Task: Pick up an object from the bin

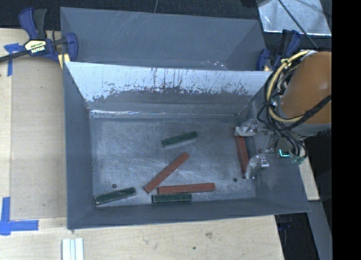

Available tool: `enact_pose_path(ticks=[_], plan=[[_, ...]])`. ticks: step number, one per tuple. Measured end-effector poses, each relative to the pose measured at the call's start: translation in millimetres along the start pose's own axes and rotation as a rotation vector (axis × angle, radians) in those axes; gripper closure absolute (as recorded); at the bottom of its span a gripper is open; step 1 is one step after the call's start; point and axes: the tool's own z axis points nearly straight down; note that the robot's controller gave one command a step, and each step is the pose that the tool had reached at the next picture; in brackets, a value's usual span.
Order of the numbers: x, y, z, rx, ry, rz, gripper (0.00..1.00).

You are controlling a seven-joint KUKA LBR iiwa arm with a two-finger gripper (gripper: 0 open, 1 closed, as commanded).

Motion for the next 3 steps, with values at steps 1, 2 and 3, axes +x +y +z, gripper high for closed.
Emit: enact_pose_path(ticks=[1, 2, 3], plan=[[-2.0, 0, -4, 0.001, -0.008, -0.002, 0.0], [-21.0, 37, 40, 0.003, -0.016, 0.037, 0.0], [4.2, 60, 72, -0.002, -0.005, 0.009, 0.0]])
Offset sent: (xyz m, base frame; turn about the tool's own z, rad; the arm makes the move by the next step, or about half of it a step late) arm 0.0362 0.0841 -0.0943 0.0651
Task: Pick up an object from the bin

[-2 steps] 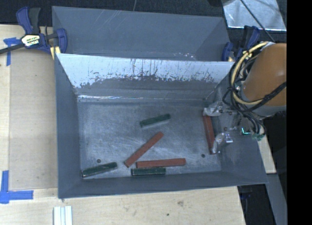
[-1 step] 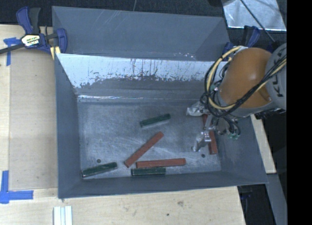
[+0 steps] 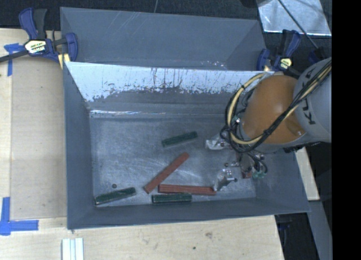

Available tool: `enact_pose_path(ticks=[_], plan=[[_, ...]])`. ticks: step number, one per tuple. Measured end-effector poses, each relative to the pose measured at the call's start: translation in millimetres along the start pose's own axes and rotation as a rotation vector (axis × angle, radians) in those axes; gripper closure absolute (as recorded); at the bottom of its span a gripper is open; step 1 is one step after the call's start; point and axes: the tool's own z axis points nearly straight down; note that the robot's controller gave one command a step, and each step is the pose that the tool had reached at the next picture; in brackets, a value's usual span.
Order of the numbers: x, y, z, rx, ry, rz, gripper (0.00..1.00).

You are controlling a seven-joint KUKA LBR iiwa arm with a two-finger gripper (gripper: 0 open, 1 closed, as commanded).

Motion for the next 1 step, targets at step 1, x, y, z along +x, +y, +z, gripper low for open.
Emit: enact_pose_path(ticks=[1], plan=[[-33.3, 8.2, 11.4, 0.004, 0.0, -0.037, 0.0]])
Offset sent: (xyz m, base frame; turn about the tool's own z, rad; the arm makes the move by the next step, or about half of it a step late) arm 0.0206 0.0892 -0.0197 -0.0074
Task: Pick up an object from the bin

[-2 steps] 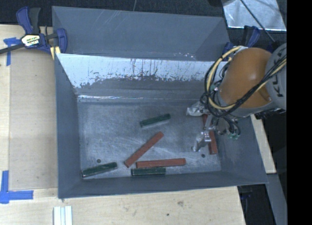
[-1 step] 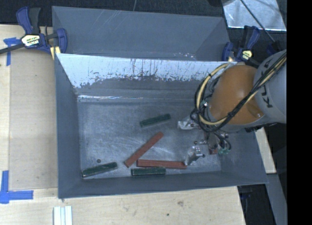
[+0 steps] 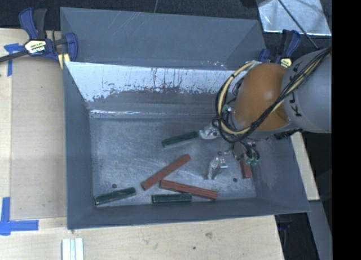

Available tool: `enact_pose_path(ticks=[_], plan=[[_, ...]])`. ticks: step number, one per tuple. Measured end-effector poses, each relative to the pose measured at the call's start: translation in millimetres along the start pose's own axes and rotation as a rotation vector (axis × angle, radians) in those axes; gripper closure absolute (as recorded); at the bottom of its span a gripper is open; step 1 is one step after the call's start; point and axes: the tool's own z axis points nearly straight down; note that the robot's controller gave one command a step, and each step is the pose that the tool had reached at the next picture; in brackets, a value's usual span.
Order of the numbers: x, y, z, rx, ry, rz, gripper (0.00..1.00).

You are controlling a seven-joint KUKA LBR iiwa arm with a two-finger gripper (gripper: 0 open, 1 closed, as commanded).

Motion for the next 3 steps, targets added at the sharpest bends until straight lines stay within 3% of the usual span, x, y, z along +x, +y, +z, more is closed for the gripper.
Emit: enact_pose_path(ticks=[1, 2, 3], plan=[[3.9, 82, 2, -0.003, -0.024, 0.029, 1.0], [3.8, 82, 2, -0.003, -0.024, 0.029, 1.0], [-13.5, 84, -145, -0.001, -0.005, -0.07, 1.0]])
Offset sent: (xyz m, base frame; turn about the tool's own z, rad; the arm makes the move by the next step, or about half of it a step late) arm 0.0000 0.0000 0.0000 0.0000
